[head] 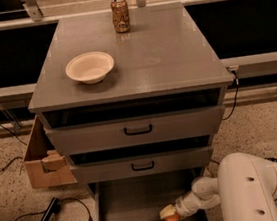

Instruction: Place orange into bottom drawer

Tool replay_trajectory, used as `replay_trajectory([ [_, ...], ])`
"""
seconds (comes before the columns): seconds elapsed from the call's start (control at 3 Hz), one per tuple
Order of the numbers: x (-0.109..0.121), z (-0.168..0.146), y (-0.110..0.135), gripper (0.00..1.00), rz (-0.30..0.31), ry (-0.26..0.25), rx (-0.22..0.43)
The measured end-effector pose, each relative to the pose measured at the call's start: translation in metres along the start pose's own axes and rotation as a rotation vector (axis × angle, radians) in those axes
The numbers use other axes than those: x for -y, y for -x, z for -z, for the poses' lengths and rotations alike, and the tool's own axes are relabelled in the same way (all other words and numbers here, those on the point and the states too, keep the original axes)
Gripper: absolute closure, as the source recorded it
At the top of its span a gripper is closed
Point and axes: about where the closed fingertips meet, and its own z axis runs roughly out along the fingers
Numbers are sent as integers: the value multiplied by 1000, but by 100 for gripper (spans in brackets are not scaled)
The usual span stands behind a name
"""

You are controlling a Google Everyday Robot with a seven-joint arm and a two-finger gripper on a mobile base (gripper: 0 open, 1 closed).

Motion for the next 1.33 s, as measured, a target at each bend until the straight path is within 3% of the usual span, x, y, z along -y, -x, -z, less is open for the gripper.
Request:
replay_trajectory([
  [0.33, -1, -2, -1, 8, 0, 1, -3],
  [0.67, -1, -3, -2, 0, 0, 3, -5],
  [1.0, -1, -3, -3, 0, 0, 3, -6],
  [1.33, -20, 26, -10, 0, 61, 3, -43],
])
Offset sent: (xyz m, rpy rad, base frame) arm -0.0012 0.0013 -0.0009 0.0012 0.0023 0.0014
